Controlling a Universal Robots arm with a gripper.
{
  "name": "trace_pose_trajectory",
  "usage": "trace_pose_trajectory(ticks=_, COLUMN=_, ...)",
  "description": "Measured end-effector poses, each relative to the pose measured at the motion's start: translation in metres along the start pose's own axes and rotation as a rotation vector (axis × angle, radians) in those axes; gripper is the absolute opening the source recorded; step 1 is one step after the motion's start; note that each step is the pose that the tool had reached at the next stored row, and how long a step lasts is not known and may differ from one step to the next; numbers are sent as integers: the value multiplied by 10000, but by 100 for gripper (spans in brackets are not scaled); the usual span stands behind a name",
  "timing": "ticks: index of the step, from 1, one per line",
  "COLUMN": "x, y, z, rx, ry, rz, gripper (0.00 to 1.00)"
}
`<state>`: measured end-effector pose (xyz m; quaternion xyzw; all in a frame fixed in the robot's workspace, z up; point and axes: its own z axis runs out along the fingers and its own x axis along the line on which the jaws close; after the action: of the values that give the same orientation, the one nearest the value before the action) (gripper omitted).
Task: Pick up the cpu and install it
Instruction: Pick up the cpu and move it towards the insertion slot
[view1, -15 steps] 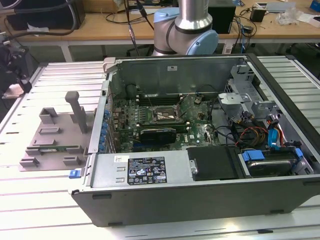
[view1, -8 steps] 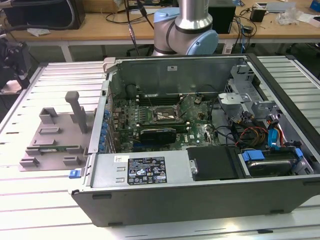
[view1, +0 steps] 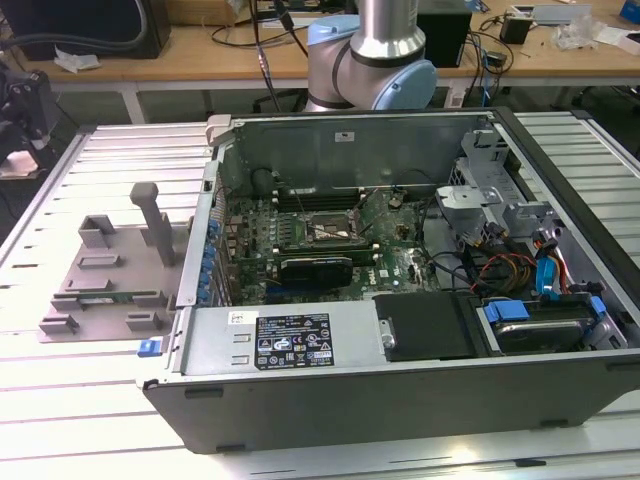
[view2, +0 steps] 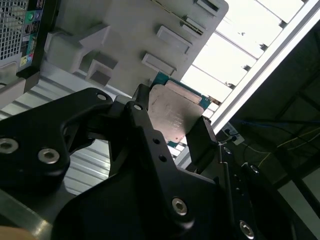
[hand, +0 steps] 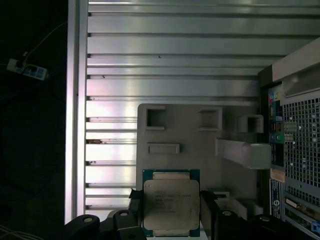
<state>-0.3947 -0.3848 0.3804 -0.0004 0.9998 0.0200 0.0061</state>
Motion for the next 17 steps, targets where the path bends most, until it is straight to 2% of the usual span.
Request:
trace_pose_trajectory(ticks=4, x=-23, y=-1, z=-2, rx=2, ry=4, rz=-3, gripper=54)
trace_pose_trajectory(ticks=9, x=-128, y=0, z=0, rx=1, ry=1, rz=-1, gripper=54)
trace_pose_trajectory(ticks=12, x=-318, y=-1, z=3, rx=1, ry=2, rz=-1, gripper=54)
trace_pose_trajectory(ticks=13, x=-352, y=-1, z=3, rx=1, ry=2, rz=0, gripper=54)
trace_pose_trajectory(ticks=17, x=-678, y=-6, z=7, rx=1, ry=3, rz=0, gripper=54)
